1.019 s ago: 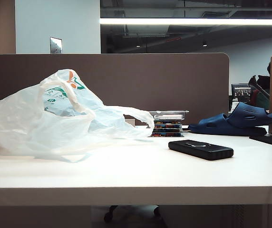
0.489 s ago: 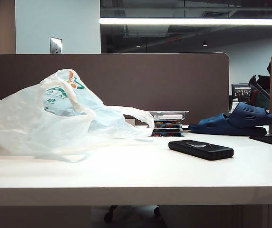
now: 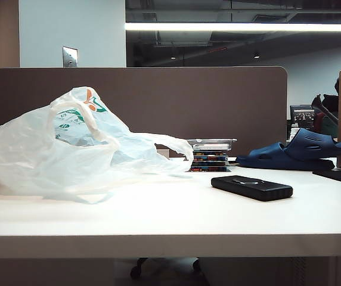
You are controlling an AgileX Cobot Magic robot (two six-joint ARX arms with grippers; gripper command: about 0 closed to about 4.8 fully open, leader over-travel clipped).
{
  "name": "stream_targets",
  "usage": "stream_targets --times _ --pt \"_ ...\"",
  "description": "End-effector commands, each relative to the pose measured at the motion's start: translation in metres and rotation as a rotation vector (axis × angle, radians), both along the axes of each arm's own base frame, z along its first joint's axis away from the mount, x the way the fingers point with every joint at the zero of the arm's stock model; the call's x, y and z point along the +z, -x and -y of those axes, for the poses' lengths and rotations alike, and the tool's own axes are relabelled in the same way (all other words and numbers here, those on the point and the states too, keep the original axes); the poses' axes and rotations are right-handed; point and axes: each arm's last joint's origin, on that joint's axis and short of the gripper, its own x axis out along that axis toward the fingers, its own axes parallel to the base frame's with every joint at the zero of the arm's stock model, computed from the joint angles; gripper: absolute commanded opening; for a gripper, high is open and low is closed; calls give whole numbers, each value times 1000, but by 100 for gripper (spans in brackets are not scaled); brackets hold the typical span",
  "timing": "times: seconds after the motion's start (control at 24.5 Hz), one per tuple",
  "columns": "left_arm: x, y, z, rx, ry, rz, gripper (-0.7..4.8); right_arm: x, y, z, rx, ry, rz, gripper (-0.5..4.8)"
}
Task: Put the power bank into the bag.
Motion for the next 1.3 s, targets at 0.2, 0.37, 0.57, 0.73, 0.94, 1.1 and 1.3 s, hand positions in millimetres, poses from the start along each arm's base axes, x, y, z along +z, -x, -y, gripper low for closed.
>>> stream_targets --times 0.2,0.37,0.57,0.73,0.94,1.1,1.3 --pt "23 -11 0 -8 -6 -35 157 49 -19 -1 51 19 -103 -9" --pt "34 -16 0 -6 -33 -40 157 72 -33 -2 68 13 -192 -8" --pt "41 -19 2 -63 -63 -35 157 104 -55 -3 144 64 -342 0" --pt "39 -18 4 -131 -75 -51 157 126 -83 -5 209 55 -514 113" --pt "39 -18 5 -189 -85 -52 157 135 -110 -7 286 17 -611 208" --pt "35 -18 5 -201 -83 -94 157 130 -141 -25 385 25 -700 366" --pt "28 -18 6 -221 -79 -165 157 116 -168 -50 472 61 -770 458"
